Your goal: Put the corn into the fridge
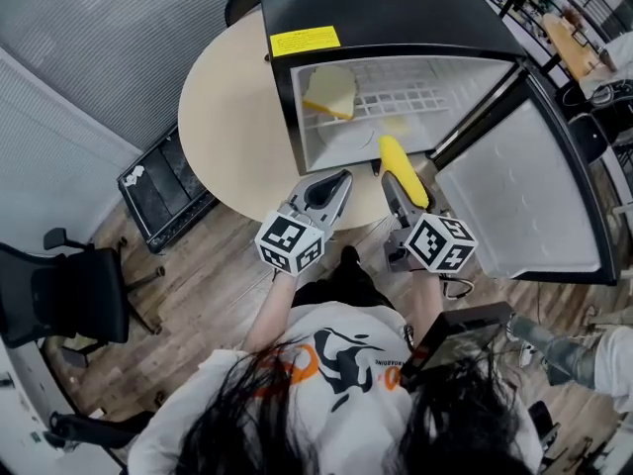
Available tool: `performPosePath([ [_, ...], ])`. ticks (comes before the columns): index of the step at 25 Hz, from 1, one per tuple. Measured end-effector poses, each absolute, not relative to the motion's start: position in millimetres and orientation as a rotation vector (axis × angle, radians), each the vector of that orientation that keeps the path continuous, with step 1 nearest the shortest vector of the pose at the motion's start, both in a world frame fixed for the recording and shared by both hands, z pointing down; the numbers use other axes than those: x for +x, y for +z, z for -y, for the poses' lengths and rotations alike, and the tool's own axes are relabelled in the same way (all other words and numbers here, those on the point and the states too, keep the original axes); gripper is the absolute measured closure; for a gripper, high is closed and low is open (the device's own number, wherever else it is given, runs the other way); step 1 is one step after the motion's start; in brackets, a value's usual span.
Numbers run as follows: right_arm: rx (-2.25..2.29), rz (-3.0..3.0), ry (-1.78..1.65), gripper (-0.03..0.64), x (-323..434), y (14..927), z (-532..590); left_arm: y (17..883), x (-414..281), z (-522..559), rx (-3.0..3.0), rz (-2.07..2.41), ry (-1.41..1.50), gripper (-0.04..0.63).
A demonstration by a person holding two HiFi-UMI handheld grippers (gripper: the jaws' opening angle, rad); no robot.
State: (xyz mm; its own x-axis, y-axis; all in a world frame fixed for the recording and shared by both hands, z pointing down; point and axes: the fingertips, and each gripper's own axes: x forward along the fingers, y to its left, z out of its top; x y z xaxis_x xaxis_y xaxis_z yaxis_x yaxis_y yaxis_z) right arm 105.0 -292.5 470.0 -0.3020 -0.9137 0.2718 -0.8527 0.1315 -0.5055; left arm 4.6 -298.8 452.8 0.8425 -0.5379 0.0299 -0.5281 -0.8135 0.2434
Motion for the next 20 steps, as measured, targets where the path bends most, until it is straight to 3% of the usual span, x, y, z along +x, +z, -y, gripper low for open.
performPosePath([
  [20,-1.799,-2.554,-0.706,0.361,162,459,444,463,44,369,2.736,0.894,-0.025,0.584],
])
